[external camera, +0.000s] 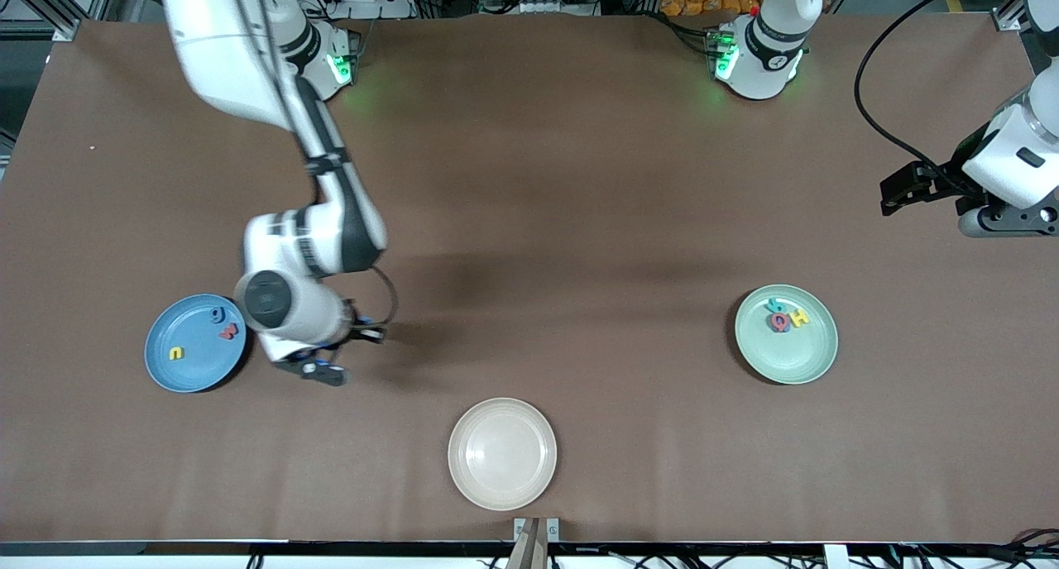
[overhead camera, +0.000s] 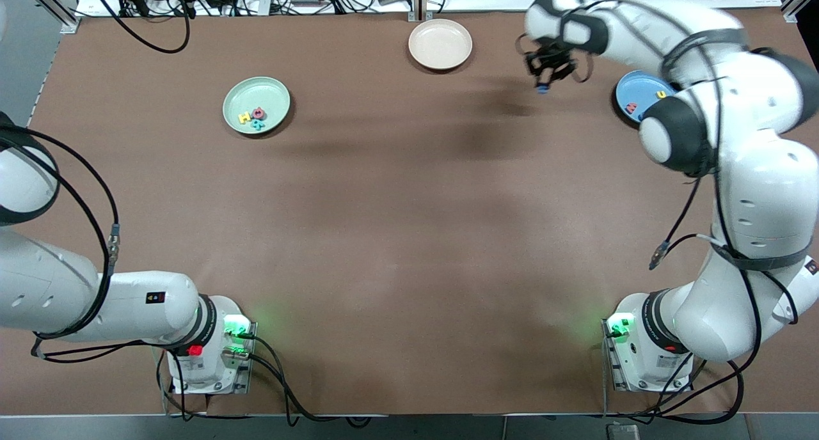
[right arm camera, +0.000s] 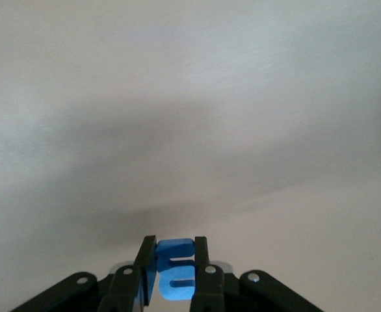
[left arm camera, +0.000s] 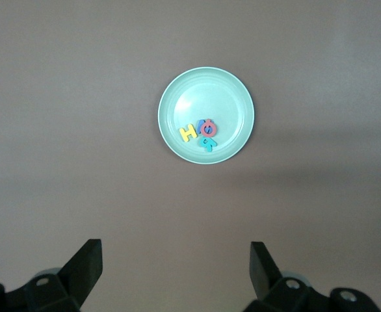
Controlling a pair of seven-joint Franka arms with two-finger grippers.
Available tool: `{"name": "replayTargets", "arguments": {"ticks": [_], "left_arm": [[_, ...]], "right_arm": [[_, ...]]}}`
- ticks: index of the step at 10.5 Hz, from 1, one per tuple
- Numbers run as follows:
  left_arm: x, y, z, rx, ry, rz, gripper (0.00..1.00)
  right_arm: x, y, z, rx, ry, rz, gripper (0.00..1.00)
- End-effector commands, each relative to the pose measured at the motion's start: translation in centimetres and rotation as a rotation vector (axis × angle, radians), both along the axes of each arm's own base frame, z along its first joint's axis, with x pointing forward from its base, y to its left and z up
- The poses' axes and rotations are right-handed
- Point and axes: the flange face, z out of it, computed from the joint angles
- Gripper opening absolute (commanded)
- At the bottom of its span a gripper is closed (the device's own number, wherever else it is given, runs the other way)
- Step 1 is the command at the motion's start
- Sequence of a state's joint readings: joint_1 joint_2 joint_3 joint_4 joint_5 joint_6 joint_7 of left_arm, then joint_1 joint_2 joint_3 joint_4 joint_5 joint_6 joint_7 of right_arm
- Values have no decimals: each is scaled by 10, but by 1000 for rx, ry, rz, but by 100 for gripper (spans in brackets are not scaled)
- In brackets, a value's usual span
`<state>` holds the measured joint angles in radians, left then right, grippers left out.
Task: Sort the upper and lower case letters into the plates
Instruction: 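Place the blue E in the blue plate while the left gripper withdraws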
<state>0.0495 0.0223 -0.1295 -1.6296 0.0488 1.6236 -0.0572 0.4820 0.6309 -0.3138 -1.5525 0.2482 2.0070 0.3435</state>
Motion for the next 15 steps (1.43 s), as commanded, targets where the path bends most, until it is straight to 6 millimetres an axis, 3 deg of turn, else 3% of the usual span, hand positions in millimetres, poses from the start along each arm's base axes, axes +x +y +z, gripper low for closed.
{"name": "replayTargets", "arguments": {"ticks": [1, 5, 6, 8, 9, 10, 11, 15], "left_arm": [[-6, 2, 7, -4, -10, -6, 100], [-6, 4, 3, -4, 0, -3, 100], [-5, 4, 2, -4, 3, -3, 100], [-5, 5, 3, -4, 0, 0, 100], [-5, 7, 3, -4, 0, 5, 100], [-4, 9, 2, -4, 0, 9, 100], [-2, 11, 4, -5, -10, 14, 100], [1, 19, 6, -8, -29, 27, 100]], "right_arm": [[1, -76, 28, 44, 42, 109, 0], [-4, -244, 17, 97, 62, 250, 0], [-7, -271, 7, 105, 66, 273, 0], [-7, -289, 0, 98, 52, 287, 0], [-8, -296, -4, 90, 52, 286, 28], [-9, -316, -4, 87, 26, 287, 92], [-11, -332, -5, 85, 9, 297, 100], [-5, -318, 7, 84, -5, 365, 100]]}}
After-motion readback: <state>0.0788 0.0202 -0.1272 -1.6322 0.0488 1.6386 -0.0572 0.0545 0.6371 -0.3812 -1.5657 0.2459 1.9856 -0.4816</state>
